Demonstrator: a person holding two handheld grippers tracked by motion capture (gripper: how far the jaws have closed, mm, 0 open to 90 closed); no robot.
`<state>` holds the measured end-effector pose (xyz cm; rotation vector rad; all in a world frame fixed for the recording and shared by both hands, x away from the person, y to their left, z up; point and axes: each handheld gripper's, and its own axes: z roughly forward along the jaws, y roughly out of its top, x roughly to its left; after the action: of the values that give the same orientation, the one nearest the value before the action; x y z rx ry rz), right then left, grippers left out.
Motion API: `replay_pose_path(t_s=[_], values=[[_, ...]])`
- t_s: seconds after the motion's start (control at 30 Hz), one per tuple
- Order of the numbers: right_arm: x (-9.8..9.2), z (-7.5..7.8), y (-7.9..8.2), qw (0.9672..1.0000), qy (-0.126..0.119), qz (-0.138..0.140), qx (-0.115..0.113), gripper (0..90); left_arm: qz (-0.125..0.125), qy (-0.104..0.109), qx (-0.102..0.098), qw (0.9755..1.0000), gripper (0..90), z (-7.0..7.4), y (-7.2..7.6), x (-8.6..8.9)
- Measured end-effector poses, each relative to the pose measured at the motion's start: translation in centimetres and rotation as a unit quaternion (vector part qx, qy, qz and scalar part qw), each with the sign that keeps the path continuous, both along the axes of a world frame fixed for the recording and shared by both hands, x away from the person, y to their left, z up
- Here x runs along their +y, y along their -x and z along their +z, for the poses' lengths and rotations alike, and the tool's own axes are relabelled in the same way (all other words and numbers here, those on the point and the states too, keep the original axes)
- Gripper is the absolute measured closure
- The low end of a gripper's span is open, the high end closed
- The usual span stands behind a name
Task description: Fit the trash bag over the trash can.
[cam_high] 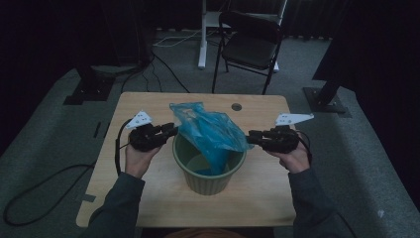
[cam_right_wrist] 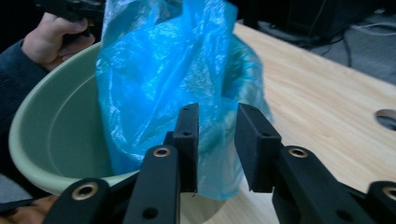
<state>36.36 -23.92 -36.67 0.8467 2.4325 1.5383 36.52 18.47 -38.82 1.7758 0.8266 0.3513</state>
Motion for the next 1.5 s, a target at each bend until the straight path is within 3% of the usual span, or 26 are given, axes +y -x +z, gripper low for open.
replay_pose_path(t_s=[0.1,0.2,0.27,0.33,0.53,0.77,0.97,1.03,1.23,1.37,1.4,1.5], values=[[0.4,-0.3,-0.2,0.9998,-0.002,0.014,0.017,68.7,-0.005,-0.004,-0.003,1.0000,79.3,0.1,0.1,-0.1],[0.6,-0.6,-0.3,0.9996,0.002,0.020,0.021,76.1,-0.008,-0.009,-0.007,0.9999,88.0,0.1,0.2,-0.1],[0.4,-0.6,-0.3,0.9995,-0.008,0.019,0.026,83.8,-0.007,-0.013,-0.014,0.9998,89.6,0.2,0.5,0.0],[0.2,-0.6,-0.1,0.9996,-0.002,0.013,0.023,88.7,-0.005,-0.013,-0.017,0.9998,89.7,0.2,0.7,0.1],[-0.3,-0.4,0.6,0.9999,-0.002,0.006,0.016,89.9,-0.004,-0.007,-0.023,0.9997,89.8,0.2,2.1,1.2],[-0.8,-1.1,2.3,0.9992,0.017,0.027,0.025,90.0,-0.019,-0.005,-0.013,0.9997,89.8,-0.9,4.4,2.1],[-0.5,-2.4,3.1,0.9971,0.036,0.053,0.039,90.0,-0.037,-0.032,-0.005,0.9988,89.8,-2.2,6.1,1.2],[-0.2,-2.6,3.2,0.9963,0.036,0.064,0.044,90.0,-0.043,-0.030,-0.004,0.9986,89.8,-2.3,6.4,1.0],[0.4,-3.1,2.9,0.9962,0.037,0.064,0.047,90.0,-0.037,-0.027,-0.005,0.9990,89.8,-2.2,6.0,0.9],[0.7,-3.2,2.2,0.9973,0.034,0.047,0.046,90.0,-0.027,-0.028,-0.005,0.9993,89.8,-2.2,5.3,0.8],[0.9,-3.2,1.7,0.9978,0.036,0.036,0.041,90.0,-0.014,-0.021,-0.003,0.9997,89.8,-2.3,4.2,0.8],[1.2,-3.2,1.2,0.9984,0.039,0.024,0.035,90.0,-0.008,-0.011,-0.004,0.9999,89.9,-2.5,3.8,0.8]])
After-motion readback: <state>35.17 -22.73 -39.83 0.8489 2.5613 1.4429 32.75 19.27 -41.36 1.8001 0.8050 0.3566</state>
